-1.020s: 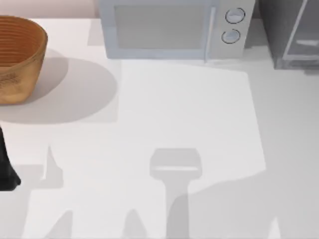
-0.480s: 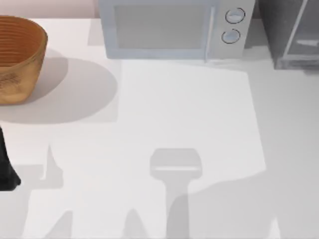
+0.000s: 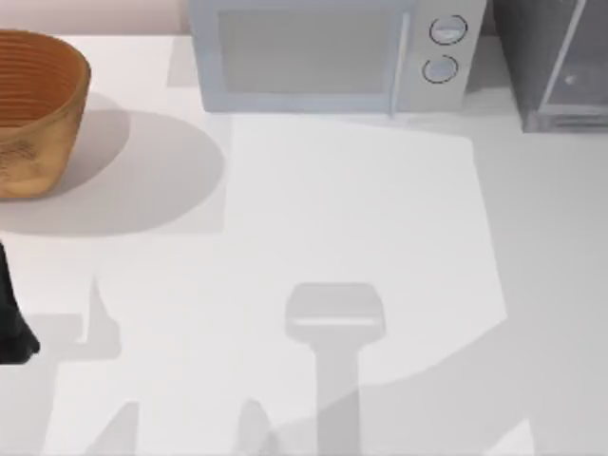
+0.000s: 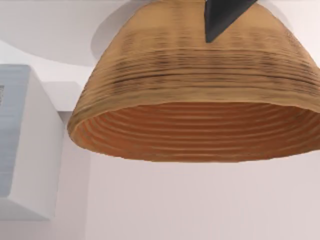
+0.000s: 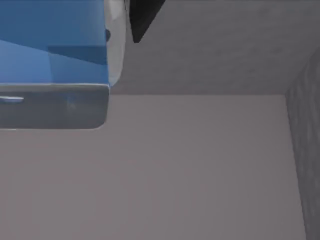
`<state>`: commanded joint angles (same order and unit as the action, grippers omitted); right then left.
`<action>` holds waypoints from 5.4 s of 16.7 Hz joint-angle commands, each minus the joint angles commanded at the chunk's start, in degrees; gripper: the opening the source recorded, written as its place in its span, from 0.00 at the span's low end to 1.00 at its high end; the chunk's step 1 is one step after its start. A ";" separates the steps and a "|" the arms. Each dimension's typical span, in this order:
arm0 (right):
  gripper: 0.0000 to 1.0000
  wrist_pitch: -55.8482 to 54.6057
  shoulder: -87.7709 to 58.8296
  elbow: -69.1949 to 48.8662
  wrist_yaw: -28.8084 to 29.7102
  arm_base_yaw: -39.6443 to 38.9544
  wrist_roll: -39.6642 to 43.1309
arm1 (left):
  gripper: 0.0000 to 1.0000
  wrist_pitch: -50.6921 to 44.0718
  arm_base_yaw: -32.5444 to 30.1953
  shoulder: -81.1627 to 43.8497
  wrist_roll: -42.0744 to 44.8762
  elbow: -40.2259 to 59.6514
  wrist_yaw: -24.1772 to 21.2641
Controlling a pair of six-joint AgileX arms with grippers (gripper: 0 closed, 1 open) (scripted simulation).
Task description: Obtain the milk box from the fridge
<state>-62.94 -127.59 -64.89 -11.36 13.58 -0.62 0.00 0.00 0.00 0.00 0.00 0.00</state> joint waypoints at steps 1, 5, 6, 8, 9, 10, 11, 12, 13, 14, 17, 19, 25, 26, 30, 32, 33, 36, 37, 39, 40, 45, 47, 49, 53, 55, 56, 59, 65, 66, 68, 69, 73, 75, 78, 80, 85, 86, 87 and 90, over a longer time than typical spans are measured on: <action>0.00 0.47 0.49 -0.04 -0.02 0.00 -0.01 | 1.00 0.00 0.00 0.00 0.00 0.00 0.00; 0.00 0.22 0.43 0.05 -0.11 0.02 -0.10 | 1.00 0.00 0.00 0.00 0.00 0.00 0.00; 0.00 -0.35 1.04 0.73 -0.41 0.09 -0.12 | 1.00 0.00 0.00 0.00 0.00 0.00 0.00; 0.00 -2.48 3.33 3.62 -1.19 0.55 -0.15 | 1.00 0.00 0.00 0.00 0.00 0.00 0.00; 0.00 -3.58 4.52 5.96 -1.64 0.74 -0.17 | 1.00 0.00 0.00 0.00 0.00 0.00 0.00; 0.00 -4.61 5.69 8.88 -2.11 0.89 -0.19 | 1.00 0.00 0.00 0.00 0.00 0.00 0.00; 0.00 -5.66 6.87 12.15 -2.50 1.07 -0.16 | 1.00 0.00 0.00 0.00 0.00 0.00 0.00; 0.00 -6.80 8.04 15.43 -2.78 1.41 -0.11 | 1.00 0.00 0.00 0.00 0.00 0.00 0.00; 0.00 -7.93 9.21 18.40 -2.99 1.87 -0.05 | 1.00 0.00 0.00 0.00 0.00 0.00 0.00; 0.00 -9.03 10.43 20.99 -3.21 2.34 -0.04 | 1.00 0.00 0.00 0.00 0.00 0.00 0.00; 0.00 -11.81 13.37 25.27 -3.86 3.56 -0.21 | 1.00 0.00 0.00 0.00 0.00 0.00 0.00; 0.00 -12.03 13.60 25.50 -3.89 3.67 -0.23 | 1.00 0.00 0.00 0.00 0.00 0.00 0.00; 0.00 -9.77 16.37 26.29 -3.37 2.81 -0.17 | 1.00 0.00 0.00 0.00 0.00 0.00 0.00; 0.00 -8.36 18.49 26.97 -3.04 2.48 -0.08 | 1.00 0.00 0.00 0.00 0.00 0.00 0.00; 0.00 0.86 32.53 31.70 -0.94 0.48 0.23 | 1.00 0.00 0.00 0.00 0.00 0.00 0.00; 0.00 7.39 42.69 35.27 0.42 -0.86 0.30 | 1.00 0.00 0.00 0.00 0.00 0.00 0.00; 0.00 11.06 48.39 37.32 1.16 -1.60 0.31 | 1.00 0.00 0.00 0.00 0.00 0.00 0.00; 0.00 23.01 67.10 44.10 3.40 -4.07 0.25 | 1.00 0.00 0.00 0.00 0.00 0.00 0.00; 0.00 27.14 73.58 46.45 4.15 -4.95 0.22 | 1.00 0.00 0.00 0.00 0.00 0.00 0.00; 0.00 35.33 86.49 51.02 5.65 -6.74 0.18 | 1.00 0.00 0.00 0.00 0.00 0.00 0.00; 0.00 39.29 92.74 53.18 6.40 -7.63 0.17 | 1.00 0.00 0.00 0.00 0.00 0.00 0.00; 0.00 55.59 117.46 61.54 9.70 -11.59 0.36 | 1.00 0.00 0.00 0.00 0.00 0.00 0.00; 0.00 59.71 123.27 63.47 10.60 -12.69 0.49 | 1.00 0.00 0.00 0.00 0.00 0.00 0.00; 0.00 62.21 126.64 64.58 11.18 -13.38 0.59 | 1.00 0.00 0.00 0.00 0.00 0.00 0.00; 0.00 62.94 127.59 64.89 11.36 -13.58 0.62 | 1.00 0.00 0.00 0.00 0.00 0.00 0.00; 0.00 62.85 127.36 64.77 11.28 -13.40 0.51 | 1.00 0.00 0.00 0.00 0.00 0.00 0.00; 0.00 62.85 127.36 64.77 11.28 -13.40 0.51 | 1.00 0.00 0.00 0.00 0.00 0.00 0.00; 0.00 60.14 124.12 64.28 10.26 -13.55 0.45 | 1.00 0.00 0.00 0.00 0.00 0.00 0.00; 0.00 43.26 104.46 61.06 4.32 -14.20 0.18 | 1.00 0.00 0.00 0.00 0.00 0.00 0.00; 0.00 39.40 99.95 60.33 2.97 -14.35 0.12 | 1.00 0.00 0.00 0.00 0.00 0.00 0.00; 0.00 31.24 90.38 58.80 0.08 -14.67 0.02 | 1.00 0.00 0.00 0.00 0.00 0.00 0.00; 0.00 26.99 85.38 58.01 -1.43 -14.84 -0.03 | 1.00 0.00 0.00 0.00 0.00 0.00 0.00; 0.00 9.52 64.79 54.78 -7.66 -15.57 -0.20 | 1.00 0.00 0.00 0.00 0.00 0.00 0.00; 0.00 0.87 54.58 53.18 -10.75 -15.93 -0.27 | 1.00 0.00 0.00 0.00 0.00 0.00 0.00; 0.00 -11.51 39.97 50.90 -15.17 -16.45 -0.35 | 1.00 0.00 0.00 0.00 0.00 0.00 0.00; 0.00 -19.13 30.96 49.50 -17.91 -16.78 -0.40 | 1.00 0.00 0.00 0.00 0.00 0.00 0.00; 0.00 -34.59 12.67 46.68 -23.47 -17.48 -0.50 | 1.00 0.00 0.00 0.00 0.00 0.00 0.00; 0.00 -36.87 9.97 46.26 -24.29 -17.58 -0.52 | 1.00 0.00 0.00 0.00 0.00 0.00 0.00; 0.00 -38.86 7.62 45.90 -25.01 -17.67 -0.53 | 1.00 0.00 0.00 0.00 0.00 0.00 0.00; 0.00 -42.83 2.94 45.17 -26.42 -17.84 -0.55 | 1.00 0.00 0.00 0.00 0.00 0.00 0.00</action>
<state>-105.77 -124.64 -19.73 -37.79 -4.27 -1.17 0.00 0.00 0.00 0.00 0.00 0.00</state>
